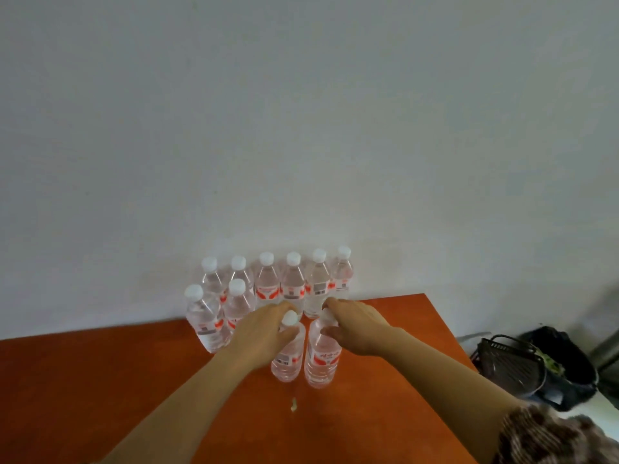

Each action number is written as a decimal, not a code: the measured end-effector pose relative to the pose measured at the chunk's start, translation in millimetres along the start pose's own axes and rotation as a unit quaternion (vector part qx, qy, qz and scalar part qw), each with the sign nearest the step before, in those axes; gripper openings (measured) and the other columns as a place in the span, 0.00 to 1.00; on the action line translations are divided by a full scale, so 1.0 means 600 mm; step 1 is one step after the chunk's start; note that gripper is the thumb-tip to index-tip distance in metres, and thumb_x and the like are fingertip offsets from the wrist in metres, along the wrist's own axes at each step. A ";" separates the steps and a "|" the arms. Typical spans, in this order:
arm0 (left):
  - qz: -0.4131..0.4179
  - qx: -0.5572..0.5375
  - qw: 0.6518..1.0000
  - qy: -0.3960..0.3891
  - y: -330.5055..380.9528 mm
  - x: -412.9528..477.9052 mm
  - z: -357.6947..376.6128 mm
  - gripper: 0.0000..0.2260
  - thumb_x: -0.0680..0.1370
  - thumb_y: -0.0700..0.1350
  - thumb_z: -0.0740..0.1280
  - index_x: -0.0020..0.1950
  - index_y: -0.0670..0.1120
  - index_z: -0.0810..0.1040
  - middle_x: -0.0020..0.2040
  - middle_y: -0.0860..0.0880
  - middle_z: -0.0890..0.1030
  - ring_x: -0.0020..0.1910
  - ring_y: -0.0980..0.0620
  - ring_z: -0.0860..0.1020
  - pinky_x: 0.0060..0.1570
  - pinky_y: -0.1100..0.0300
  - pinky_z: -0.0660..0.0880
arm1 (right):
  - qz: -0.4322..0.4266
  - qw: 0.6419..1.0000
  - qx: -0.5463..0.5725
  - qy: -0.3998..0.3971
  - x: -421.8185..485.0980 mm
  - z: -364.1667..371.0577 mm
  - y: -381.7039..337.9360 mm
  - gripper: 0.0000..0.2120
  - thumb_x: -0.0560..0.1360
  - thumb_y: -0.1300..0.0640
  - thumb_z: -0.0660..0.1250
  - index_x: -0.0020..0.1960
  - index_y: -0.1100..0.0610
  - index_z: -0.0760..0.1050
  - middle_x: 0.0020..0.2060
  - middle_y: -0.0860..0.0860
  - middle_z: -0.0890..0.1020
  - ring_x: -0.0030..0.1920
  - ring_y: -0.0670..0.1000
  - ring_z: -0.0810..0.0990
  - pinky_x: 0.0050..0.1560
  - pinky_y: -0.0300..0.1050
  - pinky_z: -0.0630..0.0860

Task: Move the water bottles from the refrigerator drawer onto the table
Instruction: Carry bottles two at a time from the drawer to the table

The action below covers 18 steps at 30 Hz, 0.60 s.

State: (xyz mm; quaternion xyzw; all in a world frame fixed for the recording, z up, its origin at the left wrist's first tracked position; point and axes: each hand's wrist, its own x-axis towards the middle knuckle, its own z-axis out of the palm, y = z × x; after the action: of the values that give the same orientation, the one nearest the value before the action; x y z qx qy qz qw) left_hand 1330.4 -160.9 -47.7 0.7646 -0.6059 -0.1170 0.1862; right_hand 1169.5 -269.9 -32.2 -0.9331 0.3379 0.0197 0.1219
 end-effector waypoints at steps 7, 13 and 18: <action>0.000 0.061 0.998 -0.020 -0.058 0.091 0.007 0.14 0.80 0.53 0.61 0.63 0.51 0.69 0.57 0.49 0.79 0.51 0.50 0.78 0.44 0.57 0.73 | 0.008 1.000 -0.017 -0.017 0.117 0.019 0.002 0.21 0.78 0.50 0.65 0.67 0.56 0.65 0.61 0.56 0.78 0.58 0.57 0.78 0.54 0.53 0.77; -0.005 0.121 0.992 -0.021 -0.075 0.135 0.010 0.18 0.82 0.52 0.58 0.69 0.47 0.65 0.59 0.45 0.78 0.54 0.45 0.79 0.46 0.53 0.76 | 0.013 1.000 -0.010 -0.008 0.174 0.024 0.002 0.20 0.79 0.51 0.64 0.67 0.57 0.66 0.61 0.55 0.77 0.57 0.57 0.78 0.50 0.50 0.75; 0.009 0.117 0.993 -0.034 -0.092 0.153 0.000 0.18 0.81 0.45 0.61 0.70 0.47 0.64 0.64 0.45 0.73 0.54 0.46 0.78 0.46 0.54 0.77 | 0.003 1.000 0.007 0.003 0.194 0.024 0.001 0.18 0.79 0.52 0.64 0.66 0.57 0.66 0.60 0.55 0.78 0.55 0.56 0.78 0.45 0.45 0.70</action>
State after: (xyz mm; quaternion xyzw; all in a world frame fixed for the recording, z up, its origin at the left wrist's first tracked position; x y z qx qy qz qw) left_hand 1400.9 -239.3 -67.2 0.7714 -0.6280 -0.0695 0.0759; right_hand 1259.7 -339.9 -60.1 -0.9312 0.3415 0.0153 0.1270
